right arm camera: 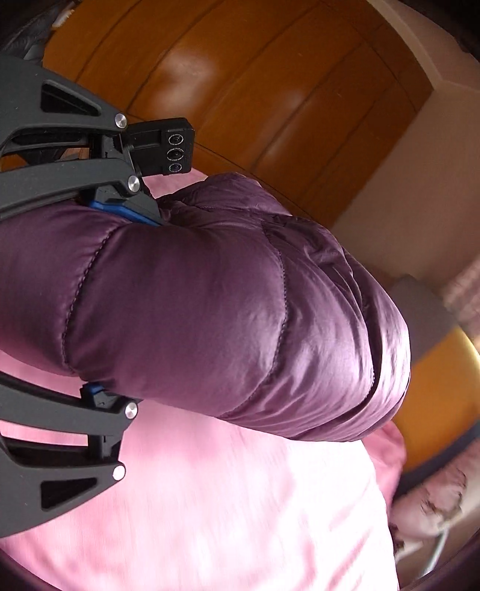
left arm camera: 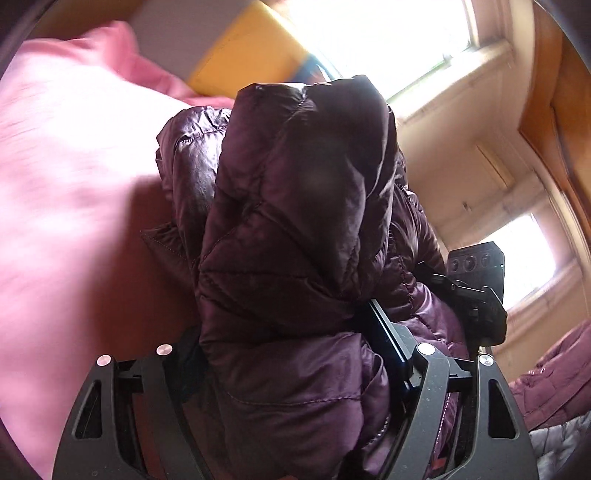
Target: Fold large clothes
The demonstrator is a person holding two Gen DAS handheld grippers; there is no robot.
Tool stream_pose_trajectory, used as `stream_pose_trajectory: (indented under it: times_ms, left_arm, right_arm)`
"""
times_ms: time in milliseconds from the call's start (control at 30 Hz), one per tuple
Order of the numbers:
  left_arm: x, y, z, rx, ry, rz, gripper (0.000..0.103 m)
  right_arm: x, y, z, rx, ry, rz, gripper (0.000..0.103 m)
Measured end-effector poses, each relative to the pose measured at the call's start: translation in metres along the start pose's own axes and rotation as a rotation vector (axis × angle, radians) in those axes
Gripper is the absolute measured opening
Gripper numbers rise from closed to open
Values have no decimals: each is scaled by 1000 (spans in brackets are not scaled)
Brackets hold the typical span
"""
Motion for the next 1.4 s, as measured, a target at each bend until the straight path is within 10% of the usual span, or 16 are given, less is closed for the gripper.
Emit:
stream_pose_trajectory:
  times_ms: [167,300,433,667,833,1133,1400]
  left_arm:
    - [-48,-96,5,110,-67,-23,72]
    - [-72,-149,-3,158,-201,109,72]
    - [-83,-157,-6,137,-244,169,76]
    - [-79,-114,28,-52,-339,330,80]
    - [-66,-127,20,-4,-293,376,80]
    - [-34,-127,0,9,-211,398,80]
    - [-38,-113,7,-31,-194,463,90]
  right_arm:
    - [-70,66,21,-78,-43,-147,62]
    - [-122,86,10,-59,-120,-252,69]
    - [-139,100,3,-70,-182,-320,96]
    - [-84,124,43,-254,-25,-619,96]
    - [-60,79,91,-234,44,-705,96]
    - [-101,-73,82,81,210,-854,101]
    - [-108,-62,76,14,172,-824,101]
Point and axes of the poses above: each gripper's, at about its wrist camera, not at the fingertips, and y roughly against the way its jaws point, x to its left, z to its top, the point moved 7 cm from there along -y, roughly the way its jaws point, and after that the axes turned 4 degrees about -x, right-handed, at the moved point
